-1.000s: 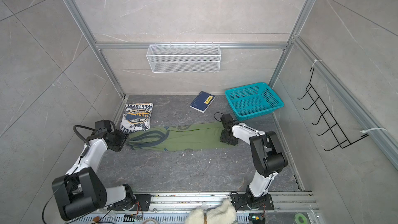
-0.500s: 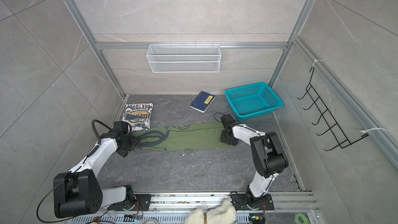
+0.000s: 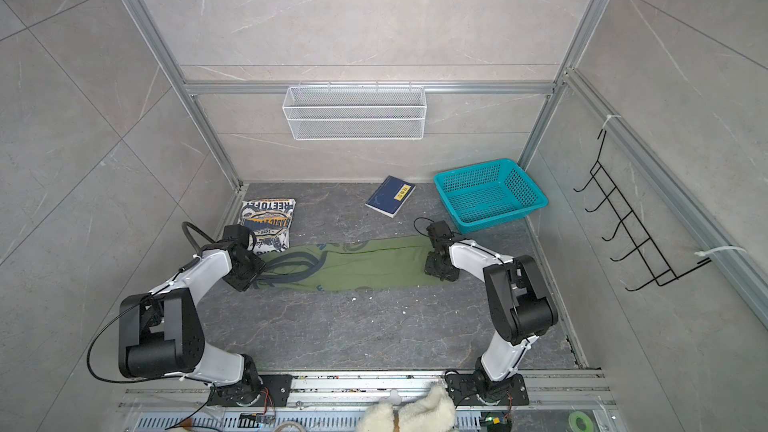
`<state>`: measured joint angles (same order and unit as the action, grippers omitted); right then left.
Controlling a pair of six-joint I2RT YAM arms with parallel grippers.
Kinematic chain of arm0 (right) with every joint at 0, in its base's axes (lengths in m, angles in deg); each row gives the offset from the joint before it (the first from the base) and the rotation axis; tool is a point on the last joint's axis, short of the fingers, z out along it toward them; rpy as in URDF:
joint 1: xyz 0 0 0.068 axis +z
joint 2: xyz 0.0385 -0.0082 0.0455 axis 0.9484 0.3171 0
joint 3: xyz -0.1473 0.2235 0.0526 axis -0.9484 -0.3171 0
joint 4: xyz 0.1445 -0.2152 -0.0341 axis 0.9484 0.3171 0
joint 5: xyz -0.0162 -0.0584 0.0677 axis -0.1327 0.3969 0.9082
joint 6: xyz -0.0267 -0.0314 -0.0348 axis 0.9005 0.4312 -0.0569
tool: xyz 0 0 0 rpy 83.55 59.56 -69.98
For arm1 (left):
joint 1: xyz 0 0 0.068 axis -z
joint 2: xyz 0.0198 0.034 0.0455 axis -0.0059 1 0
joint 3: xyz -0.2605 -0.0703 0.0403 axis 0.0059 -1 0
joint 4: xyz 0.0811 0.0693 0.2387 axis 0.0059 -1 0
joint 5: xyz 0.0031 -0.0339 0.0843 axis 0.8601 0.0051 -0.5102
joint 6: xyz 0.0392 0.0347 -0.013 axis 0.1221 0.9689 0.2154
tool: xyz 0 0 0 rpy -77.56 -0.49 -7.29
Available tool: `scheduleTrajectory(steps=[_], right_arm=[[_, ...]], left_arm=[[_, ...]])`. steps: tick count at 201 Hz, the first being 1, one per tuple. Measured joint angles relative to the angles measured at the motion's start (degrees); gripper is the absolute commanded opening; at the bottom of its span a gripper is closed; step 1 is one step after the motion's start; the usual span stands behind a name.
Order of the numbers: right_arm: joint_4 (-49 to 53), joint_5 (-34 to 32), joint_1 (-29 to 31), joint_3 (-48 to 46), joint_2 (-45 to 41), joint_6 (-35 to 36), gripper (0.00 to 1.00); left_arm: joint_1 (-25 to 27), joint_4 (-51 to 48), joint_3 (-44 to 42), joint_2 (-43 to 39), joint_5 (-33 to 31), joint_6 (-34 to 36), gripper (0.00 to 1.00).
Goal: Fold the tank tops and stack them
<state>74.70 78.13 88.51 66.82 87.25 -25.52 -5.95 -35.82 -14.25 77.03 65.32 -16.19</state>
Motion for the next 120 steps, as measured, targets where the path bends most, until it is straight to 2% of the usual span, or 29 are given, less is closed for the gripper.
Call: scheduleTrajectory(steps=[22, 51, 83, 120], right_arm=[[0.0, 0.1, 0.0, -0.1, -0.1, 0.0, 0.51], [-0.1, 0.4, -0.2, -0.2, -0.2, 0.0, 0.51], [-0.2, 0.7, -0.2, -0.3, -0.5, 0.0, 0.51], [-0.2, 1.2, -0.2, -0.4, -0.6, 0.0, 0.51]], left_arm=[[-0.7, 0.0, 0.2, 0.0, 0.7, -0.1, 0.19], [-1.2, -1.0, 0.7, -2.0, 3.7, -0.2, 0.08], [-1.2, -3.2, -1.4, -11.6, 8.8, -0.5, 0.04], [-1.2, -9.6, -8.0, -24.3, 11.1, -2.3, 0.02]])
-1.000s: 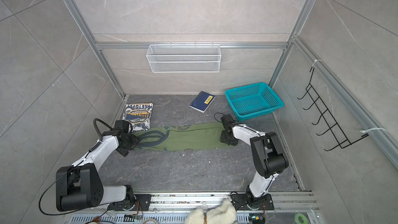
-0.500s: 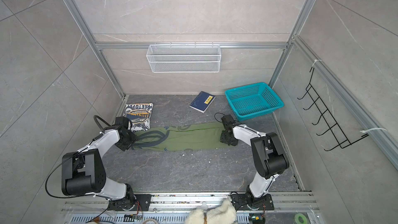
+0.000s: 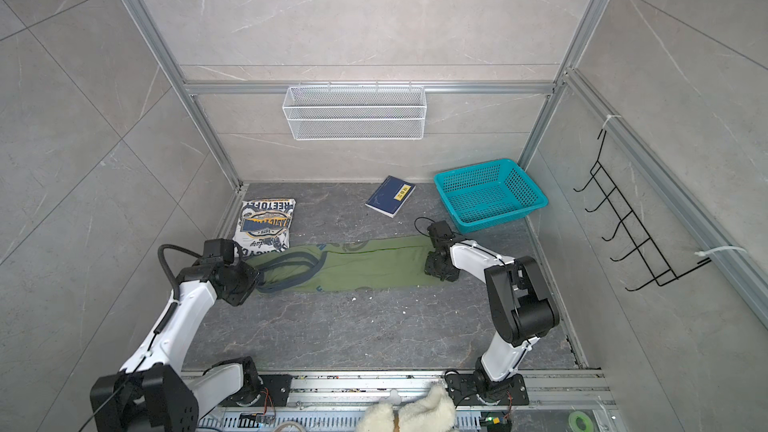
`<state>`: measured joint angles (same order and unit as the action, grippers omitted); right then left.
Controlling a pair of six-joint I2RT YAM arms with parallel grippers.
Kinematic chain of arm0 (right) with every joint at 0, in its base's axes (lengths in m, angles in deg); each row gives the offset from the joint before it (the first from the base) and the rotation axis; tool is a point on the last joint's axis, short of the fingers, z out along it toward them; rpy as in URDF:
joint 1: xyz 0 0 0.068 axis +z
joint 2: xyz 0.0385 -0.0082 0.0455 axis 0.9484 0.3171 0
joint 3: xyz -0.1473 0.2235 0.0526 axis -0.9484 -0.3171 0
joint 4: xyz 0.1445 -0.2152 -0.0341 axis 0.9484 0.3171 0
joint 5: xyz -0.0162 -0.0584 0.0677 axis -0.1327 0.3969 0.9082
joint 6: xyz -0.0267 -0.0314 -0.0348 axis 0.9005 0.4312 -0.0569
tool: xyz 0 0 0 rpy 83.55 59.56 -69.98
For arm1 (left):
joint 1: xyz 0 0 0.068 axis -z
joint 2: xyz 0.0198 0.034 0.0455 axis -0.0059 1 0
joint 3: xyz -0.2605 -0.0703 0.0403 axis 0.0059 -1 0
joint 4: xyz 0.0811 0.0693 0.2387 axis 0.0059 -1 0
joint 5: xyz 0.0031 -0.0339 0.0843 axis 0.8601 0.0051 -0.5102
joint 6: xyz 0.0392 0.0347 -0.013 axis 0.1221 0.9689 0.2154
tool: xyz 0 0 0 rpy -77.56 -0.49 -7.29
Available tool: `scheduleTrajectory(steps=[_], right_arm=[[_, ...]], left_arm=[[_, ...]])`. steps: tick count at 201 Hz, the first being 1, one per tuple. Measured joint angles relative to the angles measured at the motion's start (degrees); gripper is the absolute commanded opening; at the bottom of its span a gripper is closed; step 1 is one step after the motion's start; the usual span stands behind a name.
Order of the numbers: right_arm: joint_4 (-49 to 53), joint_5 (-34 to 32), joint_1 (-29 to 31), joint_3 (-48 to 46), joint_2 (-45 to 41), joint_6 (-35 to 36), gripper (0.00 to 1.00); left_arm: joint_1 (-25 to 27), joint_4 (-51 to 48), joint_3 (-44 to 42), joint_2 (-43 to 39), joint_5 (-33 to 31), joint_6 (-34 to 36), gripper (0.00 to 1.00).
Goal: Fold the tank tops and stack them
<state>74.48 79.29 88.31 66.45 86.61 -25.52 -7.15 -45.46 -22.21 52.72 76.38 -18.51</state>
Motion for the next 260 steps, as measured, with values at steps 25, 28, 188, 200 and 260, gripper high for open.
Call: scheduleTrajectory(steps=[25, 28, 188, 200, 260], right_arm=[[0.0, 0.3, 0.0, -0.1, 0.0, 0.0, 0.51], [0.0, 0.4, 0.0, -0.1, 0.0, 0.0, 0.51], [0.0, -1.7, 0.0, -0.2, 0.0, 0.0, 0.51], [0.0, -1.9, 0.0, -0.2, 0.0, 0.0, 0.51], [1.1, -3.2, 0.0, -0.2, -3.1, 0.0, 0.52]], left_arm=[[-0.4, -4.3, -1.4, -4.1, -0.7, -0.6, 0.01], [-0.7, -4.5, -1.4, -4.1, -0.7, -0.6, 0.01], [-11.4, 4.8, 10.5, 27.8, 2.3, 4.7, 0.38], [-11.4, 4.7, 10.1, 26.5, 2.1, 4.9, 0.48], [-2.6, -1.7, 12.5, 8.3, -8.4, 5.7, 0.76]])
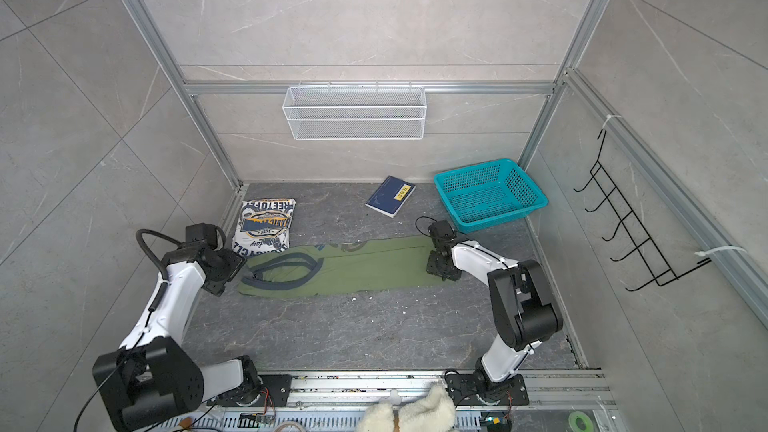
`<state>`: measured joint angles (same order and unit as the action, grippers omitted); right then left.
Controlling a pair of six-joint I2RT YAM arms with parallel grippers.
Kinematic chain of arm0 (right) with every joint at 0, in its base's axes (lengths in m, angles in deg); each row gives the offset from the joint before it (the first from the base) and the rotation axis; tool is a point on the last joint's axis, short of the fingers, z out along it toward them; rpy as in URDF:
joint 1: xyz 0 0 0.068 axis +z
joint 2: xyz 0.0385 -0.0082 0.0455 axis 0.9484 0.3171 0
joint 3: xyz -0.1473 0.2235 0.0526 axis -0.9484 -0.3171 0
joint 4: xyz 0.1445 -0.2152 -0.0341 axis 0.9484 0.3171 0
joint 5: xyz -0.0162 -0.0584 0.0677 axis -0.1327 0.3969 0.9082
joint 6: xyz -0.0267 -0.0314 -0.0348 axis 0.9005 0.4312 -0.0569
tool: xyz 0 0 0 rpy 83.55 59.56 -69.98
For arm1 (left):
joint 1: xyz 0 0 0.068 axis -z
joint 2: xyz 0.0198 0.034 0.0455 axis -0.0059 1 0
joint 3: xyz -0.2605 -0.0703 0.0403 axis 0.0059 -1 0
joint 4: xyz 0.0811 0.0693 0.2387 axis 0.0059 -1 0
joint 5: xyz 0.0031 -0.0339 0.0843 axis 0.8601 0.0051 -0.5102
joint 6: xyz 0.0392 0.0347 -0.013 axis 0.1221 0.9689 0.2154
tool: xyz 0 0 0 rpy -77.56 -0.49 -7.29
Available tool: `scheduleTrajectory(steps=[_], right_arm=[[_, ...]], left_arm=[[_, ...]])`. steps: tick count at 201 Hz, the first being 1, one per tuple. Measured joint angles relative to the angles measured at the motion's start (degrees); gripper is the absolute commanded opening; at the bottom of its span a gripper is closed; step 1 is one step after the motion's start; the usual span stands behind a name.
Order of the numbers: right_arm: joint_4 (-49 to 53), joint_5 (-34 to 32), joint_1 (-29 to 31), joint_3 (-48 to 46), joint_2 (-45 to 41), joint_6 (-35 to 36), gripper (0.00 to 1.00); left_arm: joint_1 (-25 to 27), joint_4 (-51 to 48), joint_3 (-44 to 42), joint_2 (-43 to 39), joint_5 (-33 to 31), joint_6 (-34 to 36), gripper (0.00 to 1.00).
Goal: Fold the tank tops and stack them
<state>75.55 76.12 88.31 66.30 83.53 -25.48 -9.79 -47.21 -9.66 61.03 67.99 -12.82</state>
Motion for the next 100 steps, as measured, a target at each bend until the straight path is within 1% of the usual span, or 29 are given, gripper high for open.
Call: scheduleTrajectory(steps=[11, 16, 33, 40, 48, 63, 81, 100], right_arm=[[0.3, 0.1, 0.0, 0.0, -2.1, 0.0, 0.52], [0.3, 0.1, 0.0, 0.0, -3.0, 0.1, 0.52], [0.3, 1.1, 0.0, 0.3, -5.2, 0.5, 0.54], [0.3, 1.6, 0.0, 0.8, -5.3, 0.7, 0.53], [0.2, 2.5, 0.0, 1.4, -5.0, 0.8, 0.53], [0.2, 4.3, 0.0, 2.8, -3.5, 0.8, 0.54], [-0.1, 5.7, 0.1, 4.0, -0.5, 0.8, 0.55], [-0.2, 6.6, 0.1, 4.5, 2.1, 0.8, 0.57]], left_arm=[[6.4, -0.2, 1.4, -1.2, -2.3, -0.3, 0.76], [10.4, -0.1, 1.9, -1.3, -3.0, -0.7, 0.76], [20.3, 1.4, 1.8, 0.1, -2.7, -2.1, 0.76], [23.5, 2.5, 1.1, 1.3, -2.4, -2.8, 0.76], [25.9, 4.0, -0.1, 3.1, -1.8, -3.4, 0.76], [27.6, 7.0, -2.9, 7.0, -0.6, -4.7, 0.76], [27.7, 10.4, -6.9, 11.0, 0.4, -5.9, 0.77], [27.3, 13.1, -10.1, 13.1, 0.7, -6.4, 0.76]])
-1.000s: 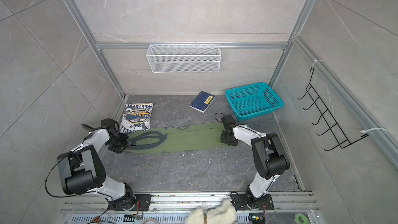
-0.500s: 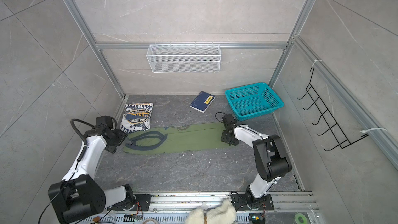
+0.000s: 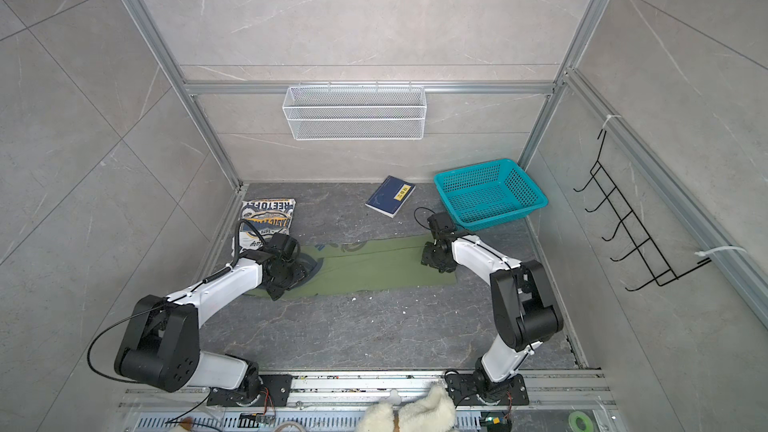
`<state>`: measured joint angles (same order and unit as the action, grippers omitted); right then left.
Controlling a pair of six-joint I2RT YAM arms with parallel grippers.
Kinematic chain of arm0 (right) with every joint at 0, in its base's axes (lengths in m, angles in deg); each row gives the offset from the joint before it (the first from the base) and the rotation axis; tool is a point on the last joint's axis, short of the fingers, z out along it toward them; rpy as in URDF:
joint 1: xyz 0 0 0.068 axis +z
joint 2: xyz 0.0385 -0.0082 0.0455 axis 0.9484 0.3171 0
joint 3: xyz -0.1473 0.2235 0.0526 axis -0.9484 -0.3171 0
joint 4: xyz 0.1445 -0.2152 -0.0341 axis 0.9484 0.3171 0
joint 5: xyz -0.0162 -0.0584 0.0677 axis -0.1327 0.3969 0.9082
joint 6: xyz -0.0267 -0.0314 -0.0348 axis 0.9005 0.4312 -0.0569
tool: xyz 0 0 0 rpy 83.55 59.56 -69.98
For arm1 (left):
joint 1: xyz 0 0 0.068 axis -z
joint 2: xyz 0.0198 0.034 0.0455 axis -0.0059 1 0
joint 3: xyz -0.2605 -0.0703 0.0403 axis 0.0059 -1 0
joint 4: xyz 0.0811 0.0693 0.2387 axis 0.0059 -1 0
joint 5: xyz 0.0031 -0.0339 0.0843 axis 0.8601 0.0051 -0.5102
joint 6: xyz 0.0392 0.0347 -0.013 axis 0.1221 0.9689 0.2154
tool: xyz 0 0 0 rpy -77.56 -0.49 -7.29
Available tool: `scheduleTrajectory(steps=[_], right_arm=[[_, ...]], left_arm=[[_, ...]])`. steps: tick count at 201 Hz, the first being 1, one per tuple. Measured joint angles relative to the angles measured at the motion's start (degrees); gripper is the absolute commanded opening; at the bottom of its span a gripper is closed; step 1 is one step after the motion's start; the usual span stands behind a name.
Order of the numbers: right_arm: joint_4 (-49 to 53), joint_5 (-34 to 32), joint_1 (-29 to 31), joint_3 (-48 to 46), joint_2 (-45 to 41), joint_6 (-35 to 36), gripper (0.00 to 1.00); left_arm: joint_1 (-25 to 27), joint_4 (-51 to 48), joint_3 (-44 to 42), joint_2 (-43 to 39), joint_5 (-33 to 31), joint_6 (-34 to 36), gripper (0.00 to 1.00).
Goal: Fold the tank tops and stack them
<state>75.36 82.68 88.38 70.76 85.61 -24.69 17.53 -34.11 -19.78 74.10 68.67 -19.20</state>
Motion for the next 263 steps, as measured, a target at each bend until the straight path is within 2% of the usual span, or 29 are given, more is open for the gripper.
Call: scheduleTrajectory(steps=[19, 64, 101, 142, 174, 204, 228, 263], right_arm=[[0.0, 0.0, -0.1, 0.0, 1.6, -0.2, 0.58], [-0.3, 1.6, -3.2, -0.7, 3.7, -1.9, 0.58], [-2.0, 3.5, -5.0, -2.1, 3.0, -3.4, 0.58], [-2.4, 1.8, -7.2, -3.3, 1.7, -3.7, 0.58], [-0.4, -1.6, -7.6, -3.3, 1.3, -3.6, 0.58], [-0.2, -1.6, -7.5, -3.6, -1.2, -3.4, 0.58], [-0.2, -1.1, -6.8, -3.6, -3.3, -3.0, 0.58], [0.0, -1.1, -6.5, -3.6, -3.0, -2.8, 0.58]], left_arm=[[-1.1, 3.1, -2.2, 1.0, 0.0, 0.0, 0.76], [-7.4, 10.7, -6.1, -0.2, 3.0, 0.2, 0.76], [-8.7, 13.3, -8.9, -3.1, 4.6, 0.2, 0.76], [-9.7, 7.1, -10.5, -9.6, 4.1, 0.4, 0.77], [-13.0, 3.1, -5.2, -14.6, 4.0, 2.4, 0.77], [-19.6, 5.7, -2.8, -10.8, 7.6, 3.8, 0.77], [-19.9, 6.4, -3.1, -6.1, 10.4, 3.9, 0.77], [-20.9, 7.8, -5.8, -3.8, 10.2, 3.9, 0.77]])
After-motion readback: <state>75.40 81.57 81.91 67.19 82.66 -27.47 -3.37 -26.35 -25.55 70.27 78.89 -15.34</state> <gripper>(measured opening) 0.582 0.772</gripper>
